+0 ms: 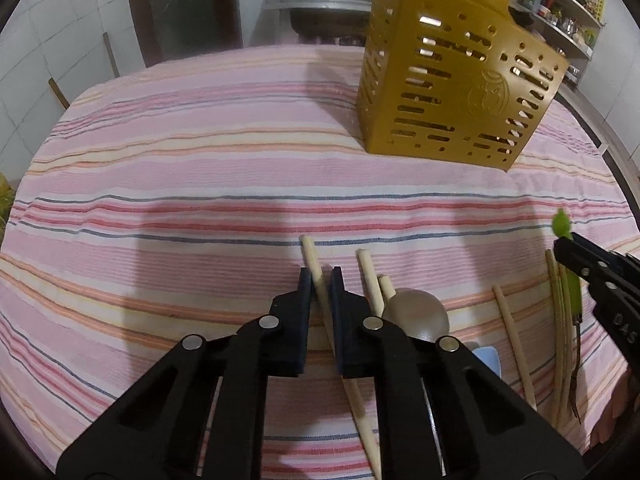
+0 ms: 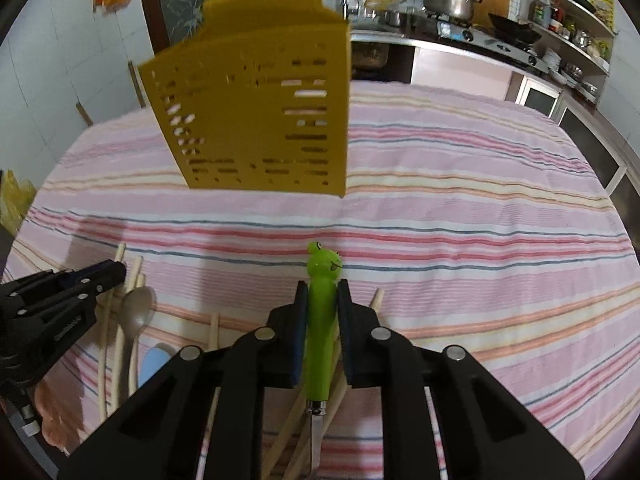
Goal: Organize utensils
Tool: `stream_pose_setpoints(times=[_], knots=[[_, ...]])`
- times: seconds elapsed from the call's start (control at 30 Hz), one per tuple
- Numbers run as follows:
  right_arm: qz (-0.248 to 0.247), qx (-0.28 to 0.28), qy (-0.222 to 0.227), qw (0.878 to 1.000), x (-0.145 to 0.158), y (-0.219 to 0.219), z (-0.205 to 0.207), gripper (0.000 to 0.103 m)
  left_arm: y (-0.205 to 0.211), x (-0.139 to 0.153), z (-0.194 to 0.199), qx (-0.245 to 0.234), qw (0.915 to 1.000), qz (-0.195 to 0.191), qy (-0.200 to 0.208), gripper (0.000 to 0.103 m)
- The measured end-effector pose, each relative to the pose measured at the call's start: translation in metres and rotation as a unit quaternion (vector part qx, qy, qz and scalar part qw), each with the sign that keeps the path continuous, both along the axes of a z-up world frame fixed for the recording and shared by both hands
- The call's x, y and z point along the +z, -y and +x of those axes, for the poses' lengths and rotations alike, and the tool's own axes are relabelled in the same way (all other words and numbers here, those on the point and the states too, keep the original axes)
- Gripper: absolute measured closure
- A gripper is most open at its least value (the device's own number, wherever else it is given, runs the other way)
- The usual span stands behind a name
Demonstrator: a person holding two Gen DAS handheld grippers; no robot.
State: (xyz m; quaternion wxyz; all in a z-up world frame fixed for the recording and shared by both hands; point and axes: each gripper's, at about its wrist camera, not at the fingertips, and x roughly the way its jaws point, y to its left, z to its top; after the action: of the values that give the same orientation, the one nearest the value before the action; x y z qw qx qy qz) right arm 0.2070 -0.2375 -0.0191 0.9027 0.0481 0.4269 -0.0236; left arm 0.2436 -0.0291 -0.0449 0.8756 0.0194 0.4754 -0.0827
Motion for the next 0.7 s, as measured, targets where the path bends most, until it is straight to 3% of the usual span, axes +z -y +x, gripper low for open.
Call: stream_pose_setpoints(times=[0.17,0.3,0.57,0.7], knots=[[0.01,-0.013,0.057,0.998,0.024,0.005,-0.029,0.088,0.004,0.021,-0.019,-0.007,0.9991,-0.009,0.042,0.097],[0.009,-0.02,0.108,0.994,0.045,0.01,-0.047,0.088,0.008,0.053,-0.042,-0.017,0.9945,-0.008,0.103,0.097],[0.001,-0.029,0.193,0.981,0.073,0.013,-0.082,0.089,0.004,0.105,-0.093,-0.023,0.976,-0.027,0.215,0.097],[0.0,-0.032,0.219,0.975,0.084,0.013,-0.089,0.089,0.002,0.114,-0.099,-0.022,0.9702,-0.028,0.24,0.103]])
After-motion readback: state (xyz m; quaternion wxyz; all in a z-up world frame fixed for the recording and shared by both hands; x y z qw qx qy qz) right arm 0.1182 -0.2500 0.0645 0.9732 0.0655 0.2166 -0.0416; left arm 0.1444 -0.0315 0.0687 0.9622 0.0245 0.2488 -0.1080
